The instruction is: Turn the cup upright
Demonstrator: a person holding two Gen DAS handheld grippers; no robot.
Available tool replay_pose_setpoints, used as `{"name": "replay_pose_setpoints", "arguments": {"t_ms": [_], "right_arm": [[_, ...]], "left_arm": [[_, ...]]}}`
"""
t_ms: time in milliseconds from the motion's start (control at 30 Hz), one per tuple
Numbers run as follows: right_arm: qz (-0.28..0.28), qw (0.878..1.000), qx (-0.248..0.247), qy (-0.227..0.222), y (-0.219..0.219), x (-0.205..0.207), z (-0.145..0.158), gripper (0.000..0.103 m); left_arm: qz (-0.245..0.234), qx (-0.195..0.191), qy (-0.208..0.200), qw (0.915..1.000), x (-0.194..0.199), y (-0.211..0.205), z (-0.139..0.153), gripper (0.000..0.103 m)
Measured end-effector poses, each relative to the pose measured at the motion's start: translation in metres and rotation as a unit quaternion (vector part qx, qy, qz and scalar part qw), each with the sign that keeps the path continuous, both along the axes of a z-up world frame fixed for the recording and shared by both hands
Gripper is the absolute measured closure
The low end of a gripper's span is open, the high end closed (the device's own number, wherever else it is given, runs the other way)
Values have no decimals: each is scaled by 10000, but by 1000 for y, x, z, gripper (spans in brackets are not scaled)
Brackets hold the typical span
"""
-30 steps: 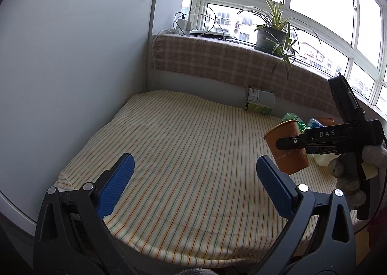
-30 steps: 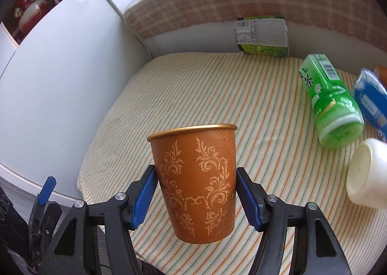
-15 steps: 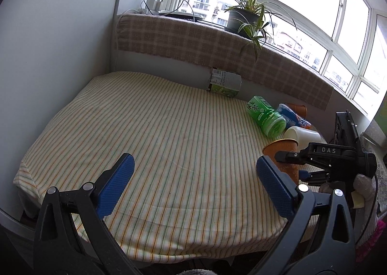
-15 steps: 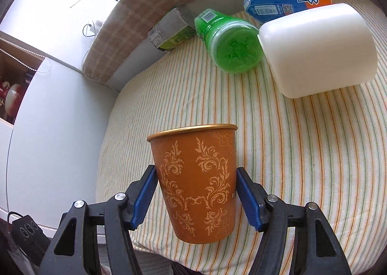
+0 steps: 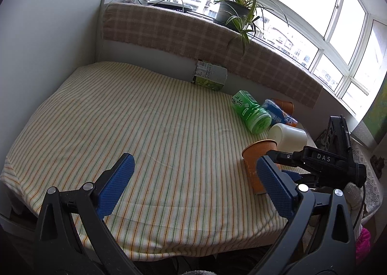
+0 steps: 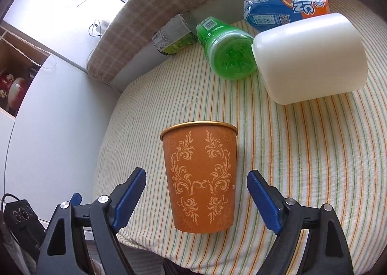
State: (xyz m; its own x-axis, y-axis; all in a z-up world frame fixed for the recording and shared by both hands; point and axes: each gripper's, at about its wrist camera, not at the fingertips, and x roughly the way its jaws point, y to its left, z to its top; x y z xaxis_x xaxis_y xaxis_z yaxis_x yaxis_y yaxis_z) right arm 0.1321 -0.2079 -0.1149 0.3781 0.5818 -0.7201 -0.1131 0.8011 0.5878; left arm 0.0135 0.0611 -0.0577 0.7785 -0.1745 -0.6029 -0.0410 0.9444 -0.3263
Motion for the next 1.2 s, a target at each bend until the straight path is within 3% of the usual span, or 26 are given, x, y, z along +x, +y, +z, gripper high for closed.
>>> {"name": "replay_pose_setpoints", "arguments": {"t_ms": [133,267,333,467,600,733,967,1200], "right_arm": [[-18,9970,-475,-613,-12,-27,22,14],[-136,9873,-1093,-1141,-26,-59,39,14],[-243,9817,-1365,-1308,-34,-72,45,14],[-523,9758,-1597,-1401,-56,-94,49,14],[-740,9766,-1558,-1288,-74,-105,48,13],[-892,9774,-1506,-1186,-84,-106,44,13],[-944,9784,-1455,-1127,-89,-108,38,13],[-954,9798,-1406,-1055,-92,-108,33,13]], "left_arm": [[-173,-316,88,9993,14,-9,-3,1],[-545,-445,249,9972,30,-31,-7,1],[-800,-708,440,9933,40,-40,-11,1],[-1143,-1498,923,9777,62,-49,-24,5],[-1263,-2024,1344,9618,84,-57,-41,6],[-1358,-2643,1834,9371,103,-61,-61,15],[-1340,-2819,2173,9249,126,-73,-76,18],[-1377,-2703,2272,9254,135,-82,-80,21]]}}
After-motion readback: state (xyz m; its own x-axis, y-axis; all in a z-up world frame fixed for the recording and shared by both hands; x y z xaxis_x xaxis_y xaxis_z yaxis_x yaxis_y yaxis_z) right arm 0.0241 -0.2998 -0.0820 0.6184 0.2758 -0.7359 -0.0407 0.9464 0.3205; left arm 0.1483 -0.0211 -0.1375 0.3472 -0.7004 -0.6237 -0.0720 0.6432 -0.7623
